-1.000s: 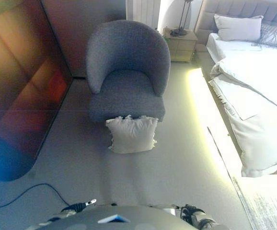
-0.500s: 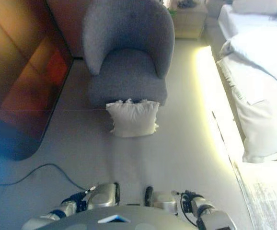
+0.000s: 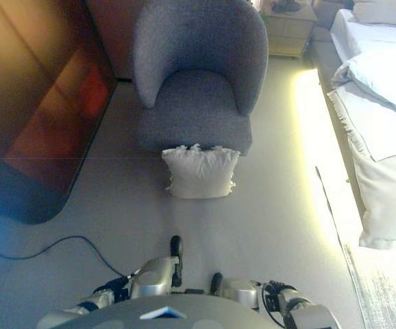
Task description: Pick up the cushion and take it to the sofa
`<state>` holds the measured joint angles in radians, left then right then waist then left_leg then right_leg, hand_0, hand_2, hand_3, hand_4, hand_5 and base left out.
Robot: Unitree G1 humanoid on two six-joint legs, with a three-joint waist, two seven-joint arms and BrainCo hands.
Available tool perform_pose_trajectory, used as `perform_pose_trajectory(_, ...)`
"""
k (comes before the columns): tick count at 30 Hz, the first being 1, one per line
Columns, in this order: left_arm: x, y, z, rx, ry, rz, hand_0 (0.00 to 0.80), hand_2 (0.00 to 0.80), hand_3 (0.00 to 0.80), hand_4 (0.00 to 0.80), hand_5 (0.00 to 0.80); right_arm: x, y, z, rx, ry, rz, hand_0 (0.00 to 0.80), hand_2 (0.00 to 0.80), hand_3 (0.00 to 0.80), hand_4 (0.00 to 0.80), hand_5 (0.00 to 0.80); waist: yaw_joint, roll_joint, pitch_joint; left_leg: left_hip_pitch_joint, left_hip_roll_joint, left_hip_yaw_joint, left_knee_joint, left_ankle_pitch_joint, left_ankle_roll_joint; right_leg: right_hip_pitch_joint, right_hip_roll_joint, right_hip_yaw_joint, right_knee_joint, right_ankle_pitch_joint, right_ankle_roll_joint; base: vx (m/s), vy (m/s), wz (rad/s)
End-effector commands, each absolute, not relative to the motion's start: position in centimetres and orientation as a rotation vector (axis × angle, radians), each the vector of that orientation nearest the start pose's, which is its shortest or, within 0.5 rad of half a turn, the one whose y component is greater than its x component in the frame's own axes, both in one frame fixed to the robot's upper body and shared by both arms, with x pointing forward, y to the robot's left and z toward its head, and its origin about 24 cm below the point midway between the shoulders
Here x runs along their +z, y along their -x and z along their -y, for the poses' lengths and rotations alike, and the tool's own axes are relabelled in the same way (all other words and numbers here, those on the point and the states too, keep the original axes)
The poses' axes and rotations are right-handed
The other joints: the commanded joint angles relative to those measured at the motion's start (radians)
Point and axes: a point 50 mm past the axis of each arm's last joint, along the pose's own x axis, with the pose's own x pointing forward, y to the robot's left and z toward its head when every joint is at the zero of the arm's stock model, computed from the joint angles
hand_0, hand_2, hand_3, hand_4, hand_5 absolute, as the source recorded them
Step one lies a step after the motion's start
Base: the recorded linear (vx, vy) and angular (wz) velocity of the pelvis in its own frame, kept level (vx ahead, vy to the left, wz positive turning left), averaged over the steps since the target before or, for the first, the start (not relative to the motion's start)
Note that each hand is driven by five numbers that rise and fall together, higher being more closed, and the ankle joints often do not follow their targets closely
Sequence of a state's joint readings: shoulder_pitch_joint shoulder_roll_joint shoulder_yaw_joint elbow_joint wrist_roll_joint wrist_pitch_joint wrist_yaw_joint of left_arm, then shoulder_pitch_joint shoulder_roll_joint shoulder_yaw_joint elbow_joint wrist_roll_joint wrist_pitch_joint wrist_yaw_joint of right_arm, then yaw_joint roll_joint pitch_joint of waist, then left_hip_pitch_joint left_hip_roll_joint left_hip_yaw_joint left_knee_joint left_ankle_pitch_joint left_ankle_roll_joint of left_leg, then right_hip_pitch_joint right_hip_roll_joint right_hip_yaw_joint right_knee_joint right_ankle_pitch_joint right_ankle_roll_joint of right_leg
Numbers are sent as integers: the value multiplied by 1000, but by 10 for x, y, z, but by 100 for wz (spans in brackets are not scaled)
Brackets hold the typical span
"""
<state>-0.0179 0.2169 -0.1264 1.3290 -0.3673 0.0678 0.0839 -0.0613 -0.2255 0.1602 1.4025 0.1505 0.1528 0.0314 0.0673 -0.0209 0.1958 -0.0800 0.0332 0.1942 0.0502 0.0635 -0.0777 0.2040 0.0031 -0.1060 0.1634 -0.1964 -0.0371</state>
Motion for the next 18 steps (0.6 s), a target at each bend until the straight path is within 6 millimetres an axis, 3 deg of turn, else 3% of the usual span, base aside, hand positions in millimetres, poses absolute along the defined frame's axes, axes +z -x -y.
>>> perform_pose_trajectory(1,-173,-47,-223,328,-25,-1432,0,0,0,0,0,-167,-53,245,-174,156,-1526,0,0,0,0,0,21,32,-55,-181,12,-40,-138,17,18,97,87,25,159,-256,5,656,194,-22)
perform_pose_trajectory(3,-173,-43,-222,332,-14,-1451,0,0,0,0,0,-168,-51,244,-187,141,-1540,0,0,0,0,0,31,25,-58,-187,10,-92,-138,3,26,100,68,43,196,-256,18,728,254,-8)
perform_pose_trajectory(5,-173,-42,-224,346,-19,-1464,0,0,0,0,0,-169,-47,240,-205,106,-1570,0,0,0,0,0,31,4,-68,-182,-4,-93,-90,1,46,110,30,41,241,-207,60,758,268,5)
perform_pose_trajectory(8,-170,-55,-232,331,-57,-1405,0,0,0,0,0,-170,-39,235,-218,94,-1597,0,0,0,0,0,29,-41,-95,-198,-40,-79,73,-33,93,104,-42,24,342,-46,136,705,229,-5)
perform_pose_trajectory(10,-168,-68,-234,317,-78,-1357,0,0,0,0,0,-170,-45,235,-198,118,-1558,0,0,0,0,0,32,-55,-109,-185,-64,-91,85,-66,128,70,-72,31,427,71,179,654,213,-23)
perform_pose_trajectory(12,-163,-80,-242,300,-104,-1327,0,0,0,0,0,-169,-58,235,-219,109,-1502,0,0,0,0,0,23,-54,-109,-160,-74,-105,77,-87,146,-18,-67,50,492,112,186,434,143,-20)
perform_pose_trajectory(14,-159,-94,-247,270,-123,-1292,0,0,0,0,0,-167,-73,234,-252,72,-1448,0,0,0,0,0,13,-48,-103,-147,-82,-117,69,-91,153,-98,-36,52,452,104,178,293,84,-3)
perform_pose_trajectory(15,-157,-99,-249,257,-125,-1279,0,0,0,0,0,-166,-77,233,-276,53,-1428,0,0,0,0,0,12,-45,-99,-141,-85,-117,66,-91,154,-123,-34,37,422,97,174,249,50,-4)
perform_pose_trajectory(18,-155,-110,-247,261,-102,-1253,0,0,0,0,0,-162,-98,231,-304,0,-1344,0,0,0,0,0,9,-13,-69,-68,-57,-102,39,-107,145,-270,-67,-80,292,61,154,202,3,-16)
